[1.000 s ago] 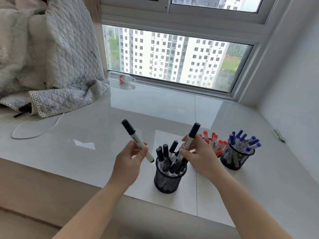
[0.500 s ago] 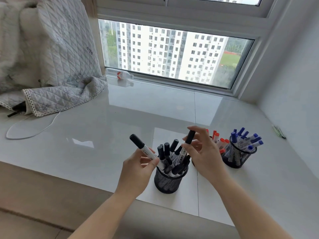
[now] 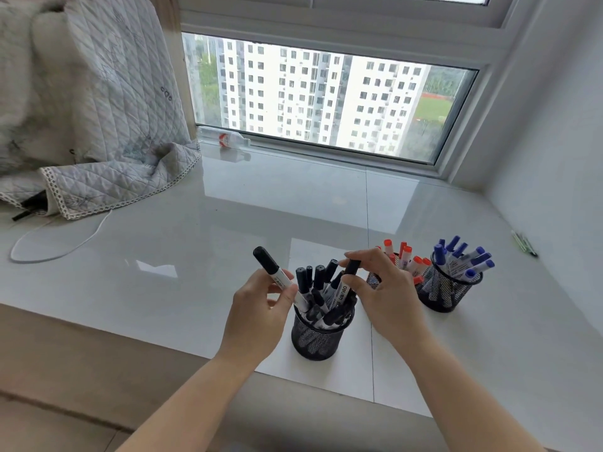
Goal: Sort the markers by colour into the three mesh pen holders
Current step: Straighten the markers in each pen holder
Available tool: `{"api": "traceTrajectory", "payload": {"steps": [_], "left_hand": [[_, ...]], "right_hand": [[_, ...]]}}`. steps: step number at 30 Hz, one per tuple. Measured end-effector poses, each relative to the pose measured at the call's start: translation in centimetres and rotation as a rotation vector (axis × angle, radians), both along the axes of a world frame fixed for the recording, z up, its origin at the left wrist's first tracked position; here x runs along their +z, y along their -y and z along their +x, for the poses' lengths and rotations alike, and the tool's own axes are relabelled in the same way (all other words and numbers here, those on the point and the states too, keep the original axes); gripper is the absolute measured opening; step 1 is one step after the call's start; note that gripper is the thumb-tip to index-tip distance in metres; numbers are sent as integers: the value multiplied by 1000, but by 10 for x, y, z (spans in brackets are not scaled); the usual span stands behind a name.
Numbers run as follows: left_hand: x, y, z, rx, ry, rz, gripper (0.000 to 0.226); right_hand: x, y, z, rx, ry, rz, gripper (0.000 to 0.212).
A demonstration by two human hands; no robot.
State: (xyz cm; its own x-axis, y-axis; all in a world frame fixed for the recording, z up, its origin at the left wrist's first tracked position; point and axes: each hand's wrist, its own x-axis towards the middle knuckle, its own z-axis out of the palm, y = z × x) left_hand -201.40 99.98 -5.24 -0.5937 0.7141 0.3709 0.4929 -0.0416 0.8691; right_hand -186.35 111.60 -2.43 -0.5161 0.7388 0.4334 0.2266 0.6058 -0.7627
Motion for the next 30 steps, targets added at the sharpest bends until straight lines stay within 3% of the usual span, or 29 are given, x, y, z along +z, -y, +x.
{"api": "traceTrajectory", "payload": {"steps": [4,8,9,13,15,19,25,30], "left_hand": [[-1,-1,2,-5,-59,-49,26],[-1,-1,4,6,-80,-96,32],[-1,-1,4,15,-75,-100,33],[4,-1,8,64,-87,-71,37],[5,-1,9,53,-86,-20,25],[7,-1,7,20,-55,58,26],[4,0,1,68,-97,55,8],[0,10,-3,135,-27,114,45]], "right_hand": [[-12,3,3,-8,103,16,20],[-13,6,11,39,50,-68,16],[-16,9,13,56,31,-102,22],[-40,19,13,66,53,-274,94],[-51,20,10,78,76,-379,106],[-66,20,-2,70,124,-462,90],[-71,26,-13,-51,76,-397,91],[-74,32,-12,-85,34,-386,90]]}}
